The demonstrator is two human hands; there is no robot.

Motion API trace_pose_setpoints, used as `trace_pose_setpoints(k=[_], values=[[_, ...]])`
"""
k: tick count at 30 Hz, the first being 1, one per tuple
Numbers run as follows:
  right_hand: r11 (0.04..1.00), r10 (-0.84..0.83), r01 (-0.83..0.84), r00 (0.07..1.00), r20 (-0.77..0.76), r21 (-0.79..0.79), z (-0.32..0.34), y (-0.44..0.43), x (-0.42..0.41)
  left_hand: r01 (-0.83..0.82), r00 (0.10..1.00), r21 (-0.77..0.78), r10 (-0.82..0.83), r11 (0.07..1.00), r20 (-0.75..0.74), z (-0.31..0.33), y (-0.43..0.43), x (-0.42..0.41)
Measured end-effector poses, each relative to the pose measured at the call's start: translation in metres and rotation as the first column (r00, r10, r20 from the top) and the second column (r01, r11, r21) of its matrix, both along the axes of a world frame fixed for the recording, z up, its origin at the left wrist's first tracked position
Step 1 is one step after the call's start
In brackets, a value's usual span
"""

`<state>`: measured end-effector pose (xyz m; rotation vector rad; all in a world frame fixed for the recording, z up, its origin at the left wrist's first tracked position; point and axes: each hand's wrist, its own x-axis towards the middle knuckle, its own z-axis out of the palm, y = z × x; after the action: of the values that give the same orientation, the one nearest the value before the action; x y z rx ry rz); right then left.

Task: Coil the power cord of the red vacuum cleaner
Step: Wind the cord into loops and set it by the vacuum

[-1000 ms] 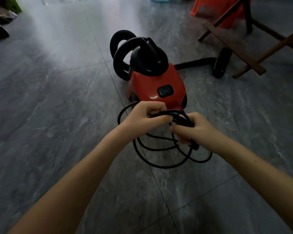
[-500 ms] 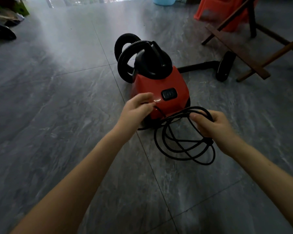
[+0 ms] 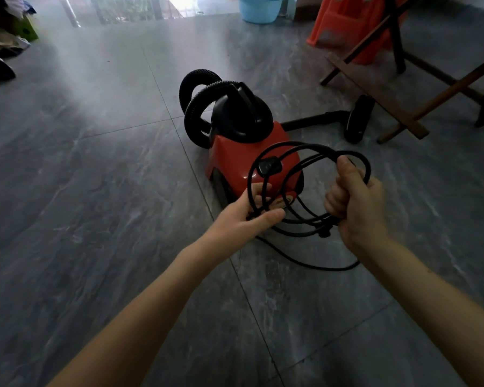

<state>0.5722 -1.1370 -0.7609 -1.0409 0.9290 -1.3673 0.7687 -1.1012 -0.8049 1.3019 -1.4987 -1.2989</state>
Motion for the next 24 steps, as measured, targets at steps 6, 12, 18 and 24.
trace_pose_setpoints(k=[6,12,18,24], values=[[0.99,0.136,-0.136,0.99,-0.032,0.028,-0.001,0.004,0.004,-0.115,0.985,0.102,0.127,0.988,-0.117,-0.001,-0.001,-0.006],[0.95,0.308,-0.306,0.951,-0.037,0.055,-0.003,0.0,-0.007,0.052,0.948,0.162,0.002,0.985,-0.319,-0.01,-0.004,-0.002],[0.951,0.305,-0.3,0.95,-0.07,0.074,-0.011,-0.001,-0.01,-0.066,0.979,0.085,0.081,0.994,-0.187,-0.006,-0.003,-0.004],[0.973,0.221,-0.215,0.972,-0.079,0.084,-0.021,0.002,-0.008,-0.119,0.943,0.036,0.124,0.992,-0.308,-0.002,0.002,-0.003]])
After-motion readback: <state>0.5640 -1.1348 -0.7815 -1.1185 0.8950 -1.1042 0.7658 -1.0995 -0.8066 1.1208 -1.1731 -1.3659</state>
